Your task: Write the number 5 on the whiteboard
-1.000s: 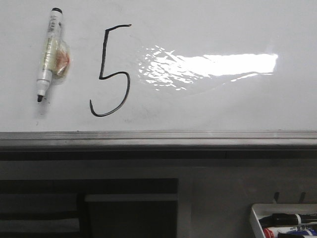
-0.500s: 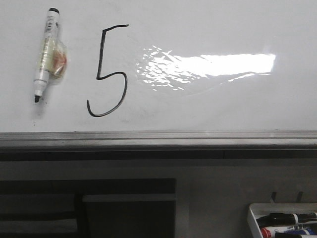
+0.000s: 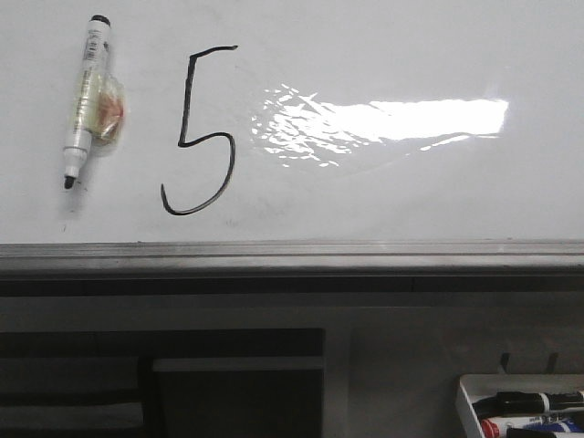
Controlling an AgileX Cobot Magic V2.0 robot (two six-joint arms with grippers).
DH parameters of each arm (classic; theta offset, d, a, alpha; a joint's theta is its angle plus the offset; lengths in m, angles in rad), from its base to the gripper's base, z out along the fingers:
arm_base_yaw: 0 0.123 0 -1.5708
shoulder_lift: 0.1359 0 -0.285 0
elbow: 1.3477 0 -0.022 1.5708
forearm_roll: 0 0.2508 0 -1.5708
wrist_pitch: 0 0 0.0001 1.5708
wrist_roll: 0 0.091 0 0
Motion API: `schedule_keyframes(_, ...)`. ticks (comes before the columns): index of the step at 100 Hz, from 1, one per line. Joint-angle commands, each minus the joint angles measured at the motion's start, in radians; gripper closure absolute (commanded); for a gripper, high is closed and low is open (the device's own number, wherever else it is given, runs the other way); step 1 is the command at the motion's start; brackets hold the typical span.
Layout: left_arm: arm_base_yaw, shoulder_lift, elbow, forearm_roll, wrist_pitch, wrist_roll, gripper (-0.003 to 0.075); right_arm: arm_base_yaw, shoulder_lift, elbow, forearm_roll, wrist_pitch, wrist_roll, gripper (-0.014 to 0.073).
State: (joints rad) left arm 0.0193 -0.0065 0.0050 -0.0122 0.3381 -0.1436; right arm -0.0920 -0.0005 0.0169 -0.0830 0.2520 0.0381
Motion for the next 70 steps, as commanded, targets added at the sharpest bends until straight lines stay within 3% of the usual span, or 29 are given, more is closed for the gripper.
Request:
schedule_keyframes(1,0.002,-0.026,0.017,-0.01,-0.048,-0.003,0.0741,-0.007,-0.026,0.019,-0.015,-0.007,-0.002,0.0657)
schedule_keyframes(12,0.002,-0.026,0.017,-0.01,-0.048,-0.003,0.0741,-0.007,-0.028,0.021,-0.015,0.077,-0.002,0.0657)
schedule_keyframes(70,0.002,-0.026,0.017,-0.01,-0.048,-0.003,0.0741,-0.007,-0.028,0.021,-0.015,0.073,-0.002,0.0657)
